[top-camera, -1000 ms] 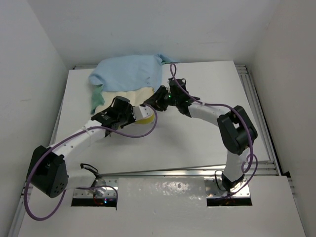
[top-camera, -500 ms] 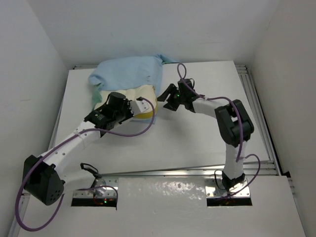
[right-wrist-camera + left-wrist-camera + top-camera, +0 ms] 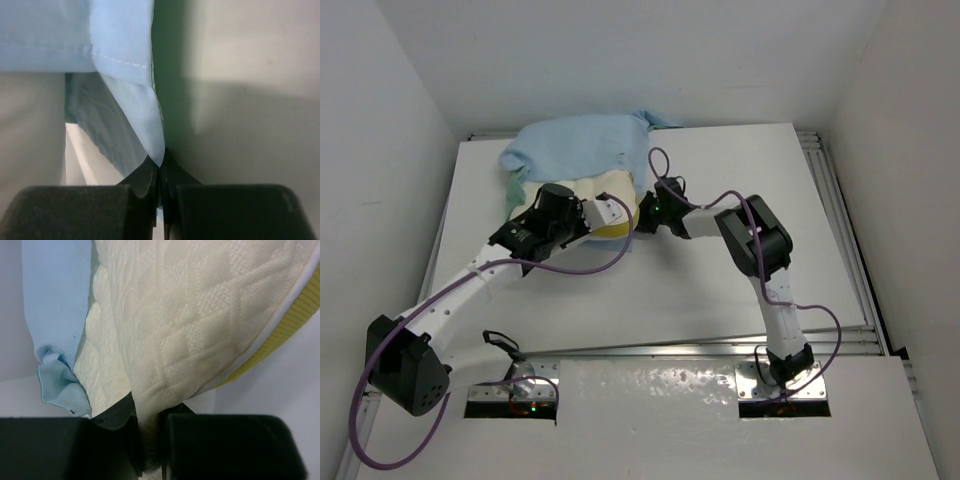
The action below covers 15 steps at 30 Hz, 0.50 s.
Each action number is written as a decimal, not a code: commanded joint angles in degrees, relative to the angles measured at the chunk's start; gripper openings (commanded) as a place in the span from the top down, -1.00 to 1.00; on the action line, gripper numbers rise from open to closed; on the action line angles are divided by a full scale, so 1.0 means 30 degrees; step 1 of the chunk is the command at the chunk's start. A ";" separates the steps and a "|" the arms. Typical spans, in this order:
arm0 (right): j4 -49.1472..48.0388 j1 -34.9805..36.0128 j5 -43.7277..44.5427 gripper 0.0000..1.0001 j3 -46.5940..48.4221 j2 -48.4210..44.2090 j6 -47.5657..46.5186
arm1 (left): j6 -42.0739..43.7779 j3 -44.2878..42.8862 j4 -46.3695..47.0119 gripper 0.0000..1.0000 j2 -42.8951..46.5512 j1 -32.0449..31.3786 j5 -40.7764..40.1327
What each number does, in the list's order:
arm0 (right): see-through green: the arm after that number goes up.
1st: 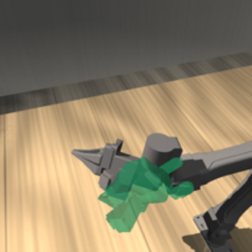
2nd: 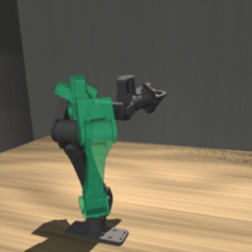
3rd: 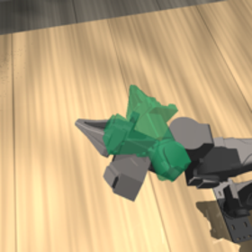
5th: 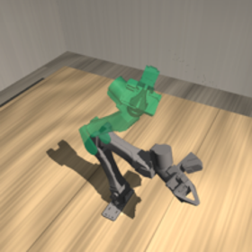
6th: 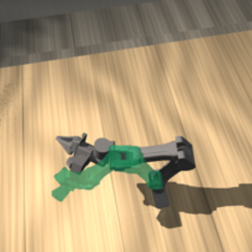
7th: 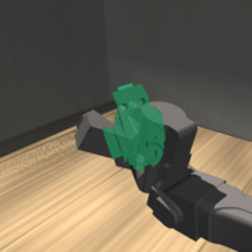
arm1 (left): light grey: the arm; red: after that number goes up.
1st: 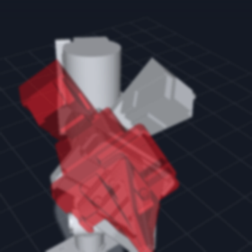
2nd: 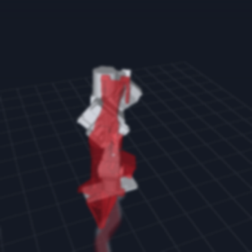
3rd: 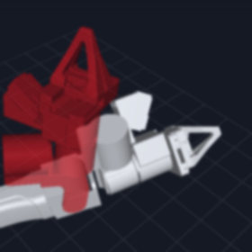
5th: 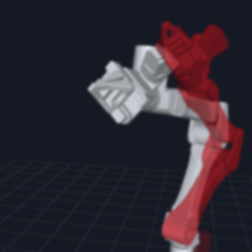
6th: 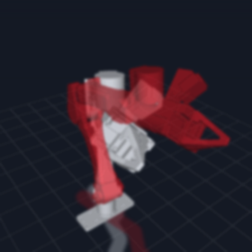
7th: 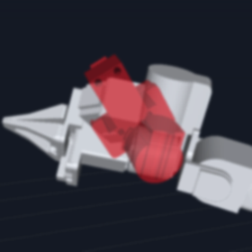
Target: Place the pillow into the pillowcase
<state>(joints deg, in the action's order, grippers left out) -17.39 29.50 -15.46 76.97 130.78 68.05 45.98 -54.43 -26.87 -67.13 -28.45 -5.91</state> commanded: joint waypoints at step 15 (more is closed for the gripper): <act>-0.2993 -0.0223 -0.2521 1.00 -0.7433 -0.5156 0.0372 | -0.3802 -0.4466 -0.0996 -0.99 -0.2612 0.0165 0.1471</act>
<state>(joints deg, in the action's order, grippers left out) -25.15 28.77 -20.16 55.75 117.03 69.69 40.60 -59.53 -31.83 -77.28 -28.49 -3.60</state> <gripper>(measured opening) 0.002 0.993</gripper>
